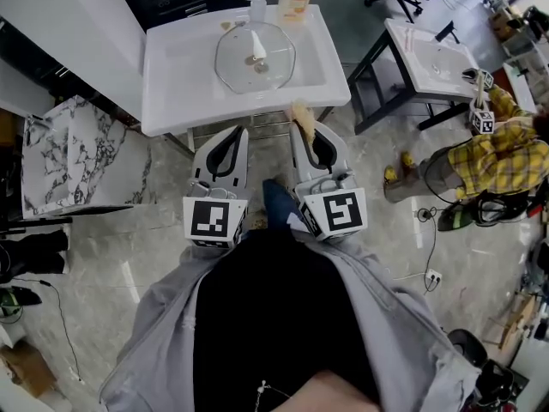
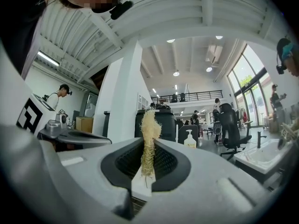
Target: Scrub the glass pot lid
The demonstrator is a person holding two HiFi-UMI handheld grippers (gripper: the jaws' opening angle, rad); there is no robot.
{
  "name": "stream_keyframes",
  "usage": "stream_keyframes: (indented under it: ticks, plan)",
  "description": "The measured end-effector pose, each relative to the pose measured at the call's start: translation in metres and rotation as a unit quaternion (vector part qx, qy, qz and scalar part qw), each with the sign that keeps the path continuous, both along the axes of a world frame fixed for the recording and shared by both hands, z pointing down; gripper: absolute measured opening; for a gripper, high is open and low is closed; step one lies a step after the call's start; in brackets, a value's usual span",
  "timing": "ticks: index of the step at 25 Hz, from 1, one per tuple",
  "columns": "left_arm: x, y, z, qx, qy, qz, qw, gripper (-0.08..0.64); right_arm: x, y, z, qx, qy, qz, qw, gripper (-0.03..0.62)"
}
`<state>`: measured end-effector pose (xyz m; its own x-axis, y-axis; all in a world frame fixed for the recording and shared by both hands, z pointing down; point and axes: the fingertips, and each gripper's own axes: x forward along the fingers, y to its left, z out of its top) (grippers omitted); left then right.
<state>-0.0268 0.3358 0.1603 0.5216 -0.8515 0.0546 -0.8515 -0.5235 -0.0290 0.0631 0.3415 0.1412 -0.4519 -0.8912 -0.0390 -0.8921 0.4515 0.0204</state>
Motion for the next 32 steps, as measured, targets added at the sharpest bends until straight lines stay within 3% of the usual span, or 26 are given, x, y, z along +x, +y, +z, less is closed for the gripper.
stream_keyframes:
  ticks: [9,19,32]
  plan:
    - [-0.006,-0.055,0.01,0.001,0.002,-0.013,0.9999,0.006,0.003,-0.057,0.012,0.002,-0.006,-0.003,1.0,0.029]
    - [0.003,-0.167,0.004,0.016,0.01,-0.013,0.9997,0.006,0.007,-0.177,0.013,0.003,0.005,-0.014,1.0,0.029]
    - [0.009,-0.3,0.012,0.002,0.01,-0.052,0.9986,0.006,-0.001,-0.32,0.029,-0.021,0.009,-0.078,0.997,0.029]
